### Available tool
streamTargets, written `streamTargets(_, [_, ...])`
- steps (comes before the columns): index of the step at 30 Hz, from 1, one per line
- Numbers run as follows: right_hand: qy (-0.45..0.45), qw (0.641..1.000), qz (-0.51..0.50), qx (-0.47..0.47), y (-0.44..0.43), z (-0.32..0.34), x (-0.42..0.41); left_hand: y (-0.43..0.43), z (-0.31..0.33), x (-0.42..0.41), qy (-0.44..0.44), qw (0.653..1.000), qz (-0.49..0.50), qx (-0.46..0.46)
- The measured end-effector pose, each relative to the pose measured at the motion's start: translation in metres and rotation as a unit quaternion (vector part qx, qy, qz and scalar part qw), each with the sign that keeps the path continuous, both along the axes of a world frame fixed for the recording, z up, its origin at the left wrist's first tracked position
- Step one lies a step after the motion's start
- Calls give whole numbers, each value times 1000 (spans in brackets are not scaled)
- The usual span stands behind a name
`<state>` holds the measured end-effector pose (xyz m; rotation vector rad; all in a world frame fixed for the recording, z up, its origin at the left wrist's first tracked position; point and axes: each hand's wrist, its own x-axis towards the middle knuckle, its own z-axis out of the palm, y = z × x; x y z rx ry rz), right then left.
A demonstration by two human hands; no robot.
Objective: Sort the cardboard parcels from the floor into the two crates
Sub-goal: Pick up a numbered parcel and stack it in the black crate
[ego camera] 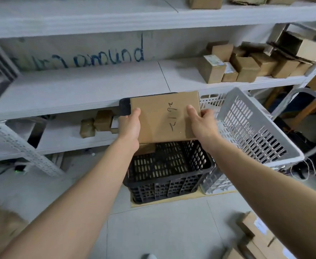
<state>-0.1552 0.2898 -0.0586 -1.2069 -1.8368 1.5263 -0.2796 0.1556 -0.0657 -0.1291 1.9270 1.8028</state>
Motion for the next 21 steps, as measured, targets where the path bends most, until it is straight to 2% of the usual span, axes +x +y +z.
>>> streamTargets(6, [-37, 999, 35, -14, 41, -22, -42, 30, -25, -36, -55, 998, 21, -26])
streamTargets(14, [-70, 991, 113, 11, 109, -50, -98, 71, -55, -72, -60, 997, 25, -49])
streamTargets(18, [-83, 983, 163, 5, 131, -63, -126, 82, -80, -82, -103, 990, 34, -86])
streamTargets(21, [-100, 981, 163, 13, 141, -75, -147, 87, -97, -88, -145, 985, 40, -90])
